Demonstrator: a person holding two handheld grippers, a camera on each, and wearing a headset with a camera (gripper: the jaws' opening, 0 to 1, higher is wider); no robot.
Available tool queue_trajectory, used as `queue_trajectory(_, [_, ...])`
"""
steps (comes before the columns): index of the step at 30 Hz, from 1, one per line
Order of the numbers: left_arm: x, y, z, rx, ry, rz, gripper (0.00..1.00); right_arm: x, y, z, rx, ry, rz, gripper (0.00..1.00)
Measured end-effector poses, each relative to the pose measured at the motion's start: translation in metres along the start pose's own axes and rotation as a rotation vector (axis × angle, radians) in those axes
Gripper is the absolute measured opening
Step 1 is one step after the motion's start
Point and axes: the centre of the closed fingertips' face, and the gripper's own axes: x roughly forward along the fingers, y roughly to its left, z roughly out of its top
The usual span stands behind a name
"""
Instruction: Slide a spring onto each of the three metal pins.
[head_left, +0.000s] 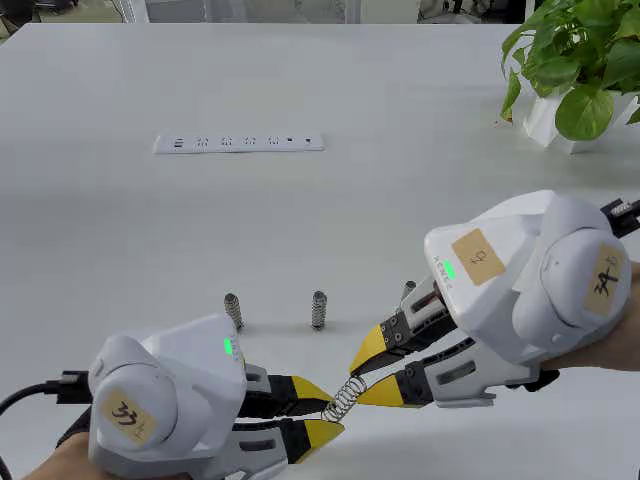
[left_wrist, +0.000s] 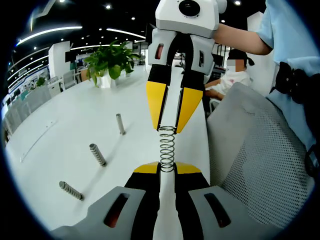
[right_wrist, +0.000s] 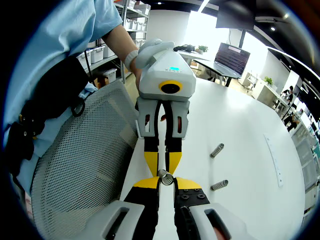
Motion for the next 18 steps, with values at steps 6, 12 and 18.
queue_trajectory(6, [-0.0001, -0.0007, 0.0009, 0.007, -0.003, 0.000, 0.06, -0.0004, 0.0004, -0.0004, -0.003, 0.005, 0.002, 0.07])
queue_trajectory(12, [0.0005, -0.0012, 0.0028, 0.010, -0.011, 0.001, 0.06, -0.0006, -0.0022, -0.0005, 0.030, 0.020, 0.000, 0.20])
queue_trajectory(18, [0.0025, -0.0022, 0.0031, 0.014, -0.010, -0.001, 0.06, 0.0025, -0.0018, -0.0006, 0.022, 0.048, 0.023, 0.19])
